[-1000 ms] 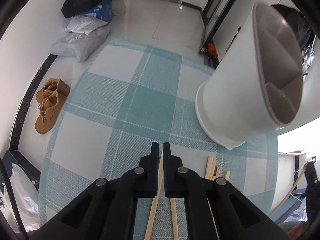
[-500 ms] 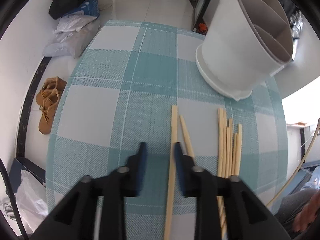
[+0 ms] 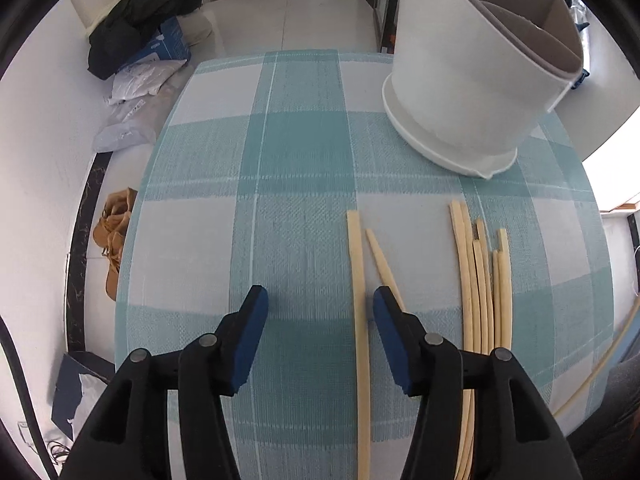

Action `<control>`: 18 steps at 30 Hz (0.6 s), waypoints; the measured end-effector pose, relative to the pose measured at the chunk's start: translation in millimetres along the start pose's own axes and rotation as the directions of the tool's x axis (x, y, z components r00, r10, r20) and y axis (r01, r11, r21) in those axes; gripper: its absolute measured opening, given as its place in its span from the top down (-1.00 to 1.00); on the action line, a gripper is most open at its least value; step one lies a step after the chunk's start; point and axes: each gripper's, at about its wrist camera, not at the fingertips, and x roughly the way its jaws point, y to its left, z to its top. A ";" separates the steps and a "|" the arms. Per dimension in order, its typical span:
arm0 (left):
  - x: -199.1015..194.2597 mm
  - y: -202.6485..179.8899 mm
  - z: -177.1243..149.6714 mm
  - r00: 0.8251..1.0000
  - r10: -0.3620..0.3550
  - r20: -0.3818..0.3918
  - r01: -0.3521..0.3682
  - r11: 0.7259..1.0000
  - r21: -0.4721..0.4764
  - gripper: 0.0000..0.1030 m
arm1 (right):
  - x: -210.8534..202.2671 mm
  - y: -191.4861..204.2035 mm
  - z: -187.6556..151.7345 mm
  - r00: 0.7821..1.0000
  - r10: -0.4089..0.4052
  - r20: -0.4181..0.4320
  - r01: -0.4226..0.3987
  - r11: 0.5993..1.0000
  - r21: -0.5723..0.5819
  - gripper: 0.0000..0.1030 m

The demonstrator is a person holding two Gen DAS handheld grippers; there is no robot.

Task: Organize utensils
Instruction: 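Lower the left gripper to the chopsticks and close on one chopstick while the right gripper holds its chopstick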

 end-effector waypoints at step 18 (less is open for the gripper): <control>-39.8 -3.2 9.8 0.984 -0.064 0.166 0.073 0.996 -0.052 0.94 | -0.3 6.0 8.7 1.000 0.020 0.013 -0.020 0.999 -0.031 0.88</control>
